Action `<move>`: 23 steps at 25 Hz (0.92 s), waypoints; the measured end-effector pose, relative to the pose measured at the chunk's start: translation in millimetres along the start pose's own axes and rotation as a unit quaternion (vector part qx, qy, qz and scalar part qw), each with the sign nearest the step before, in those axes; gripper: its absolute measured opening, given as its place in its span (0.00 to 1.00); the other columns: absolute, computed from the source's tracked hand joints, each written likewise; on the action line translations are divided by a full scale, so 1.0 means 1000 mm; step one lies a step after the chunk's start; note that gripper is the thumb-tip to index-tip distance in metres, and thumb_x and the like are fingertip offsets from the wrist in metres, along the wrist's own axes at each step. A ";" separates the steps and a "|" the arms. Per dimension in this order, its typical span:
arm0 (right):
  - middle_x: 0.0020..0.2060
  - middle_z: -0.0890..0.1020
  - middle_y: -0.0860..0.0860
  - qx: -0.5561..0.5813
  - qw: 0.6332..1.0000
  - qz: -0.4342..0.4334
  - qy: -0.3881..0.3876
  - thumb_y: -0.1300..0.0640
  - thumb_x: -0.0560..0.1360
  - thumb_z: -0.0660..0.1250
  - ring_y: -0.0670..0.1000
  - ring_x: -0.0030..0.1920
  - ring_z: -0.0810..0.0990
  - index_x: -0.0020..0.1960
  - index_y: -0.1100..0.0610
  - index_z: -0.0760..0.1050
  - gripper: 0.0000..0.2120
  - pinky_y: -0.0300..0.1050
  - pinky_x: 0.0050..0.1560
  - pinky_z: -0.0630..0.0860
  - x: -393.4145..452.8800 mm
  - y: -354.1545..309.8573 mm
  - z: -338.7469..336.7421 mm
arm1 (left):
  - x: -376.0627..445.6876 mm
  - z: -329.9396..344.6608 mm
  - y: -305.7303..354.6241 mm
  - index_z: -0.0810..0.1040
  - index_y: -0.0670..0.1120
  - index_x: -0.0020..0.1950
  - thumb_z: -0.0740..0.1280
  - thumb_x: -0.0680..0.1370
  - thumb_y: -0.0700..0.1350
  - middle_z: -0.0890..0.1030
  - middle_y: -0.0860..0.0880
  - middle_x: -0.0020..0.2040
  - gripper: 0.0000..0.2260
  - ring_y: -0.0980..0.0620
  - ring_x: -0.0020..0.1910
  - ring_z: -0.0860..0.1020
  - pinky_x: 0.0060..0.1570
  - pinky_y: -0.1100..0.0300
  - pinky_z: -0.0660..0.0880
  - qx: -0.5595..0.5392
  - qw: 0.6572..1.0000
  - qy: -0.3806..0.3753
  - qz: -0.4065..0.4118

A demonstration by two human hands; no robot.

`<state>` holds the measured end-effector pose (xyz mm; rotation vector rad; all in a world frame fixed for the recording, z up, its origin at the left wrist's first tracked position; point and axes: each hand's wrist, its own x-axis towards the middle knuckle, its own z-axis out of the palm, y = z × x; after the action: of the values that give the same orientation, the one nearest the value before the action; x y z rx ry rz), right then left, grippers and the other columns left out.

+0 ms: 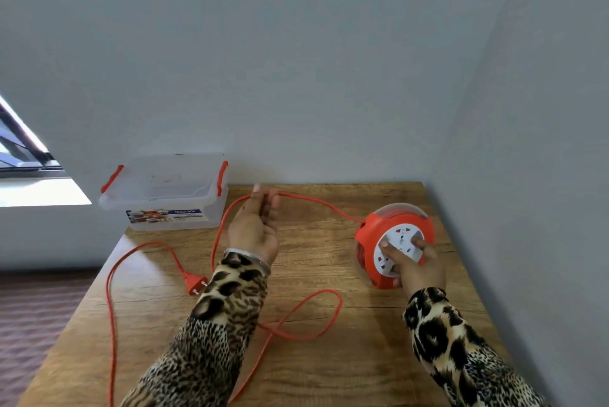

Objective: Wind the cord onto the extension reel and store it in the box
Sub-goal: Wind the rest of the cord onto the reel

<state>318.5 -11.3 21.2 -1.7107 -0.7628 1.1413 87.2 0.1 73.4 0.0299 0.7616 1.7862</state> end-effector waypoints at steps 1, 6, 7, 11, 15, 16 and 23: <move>0.56 0.76 0.52 -0.002 1.000 0.006 -0.005 0.43 0.61 0.77 0.51 0.29 0.79 0.61 0.45 0.70 0.31 0.38 0.25 0.72 -0.001 0.000 0.002 | 0.007 -0.004 -0.001 0.78 0.40 0.48 0.67 0.77 0.39 0.82 0.44 0.43 0.03 0.53 0.39 0.84 0.38 0.63 0.82 -0.019 1.000 0.014 -0.012; 0.40 0.82 0.57 0.038 0.995 0.084 -0.043 0.50 0.67 0.75 0.46 0.18 0.73 0.68 0.49 0.65 0.33 0.35 0.16 0.65 -0.004 0.005 0.004 | 0.001 -0.028 -0.032 0.79 0.41 0.50 0.68 0.75 0.40 0.84 0.44 0.43 0.05 0.48 0.45 0.83 0.50 0.56 0.81 0.171 0.975 -0.079 -0.115; 0.38 0.83 0.56 0.044 0.993 0.097 -0.048 0.51 0.67 0.75 0.46 0.18 0.72 0.69 0.49 0.64 0.33 0.35 0.17 0.64 -0.004 0.006 0.004 | -0.008 -0.033 -0.042 0.80 0.43 0.50 0.72 0.72 0.41 0.83 0.45 0.45 0.08 0.48 0.46 0.82 0.50 0.55 0.80 0.268 0.947 -0.109 -0.141; 0.38 0.83 0.58 0.064 0.985 0.137 -0.080 0.53 0.69 0.73 0.47 0.21 0.74 0.71 0.49 0.61 0.34 0.37 0.20 0.65 -0.008 0.004 0.007 | -0.038 -0.055 -0.086 0.69 0.47 0.65 0.76 0.64 0.37 0.76 0.50 0.57 0.32 0.53 0.52 0.78 0.46 0.61 0.79 0.566 0.783 -0.210 -0.151; 0.30 0.83 0.54 0.123 0.965 0.181 -0.146 0.58 0.73 0.67 0.46 0.21 0.75 0.64 0.51 0.66 0.21 0.35 0.20 0.64 -0.024 -0.006 0.014 | -0.040 -0.063 -0.103 0.71 0.40 0.64 0.72 0.69 0.28 0.80 0.39 0.58 0.25 0.45 0.53 0.80 0.54 0.50 0.78 0.475 0.844 -0.242 -0.052; 0.29 0.83 0.53 0.115 0.962 0.183 -0.169 0.58 0.74 0.66 0.46 0.21 0.76 0.60 0.56 0.69 0.15 0.34 0.20 0.64 -0.029 -0.010 0.013 | -0.038 -0.063 -0.103 0.71 0.38 0.64 0.70 0.71 0.28 0.80 0.37 0.58 0.22 0.44 0.52 0.80 0.54 0.48 0.78 0.459 0.855 -0.239 -0.038; 0.50 0.80 0.47 -0.397 0.823 -0.390 -0.115 0.51 0.73 0.67 0.44 0.39 0.76 0.61 0.52 0.73 0.17 0.39 0.37 0.72 -0.026 -0.021 -0.030 | -0.016 -0.061 -0.060 0.76 0.45 0.61 0.74 0.70 0.38 0.85 0.44 0.51 0.21 0.44 0.44 0.84 0.34 0.51 0.80 0.408 0.879 -0.213 -0.122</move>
<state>336.3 -35.8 54.2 -1.5789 -2.0790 0.4369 120.3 -33.7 0.1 0.8248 1.0795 1.0526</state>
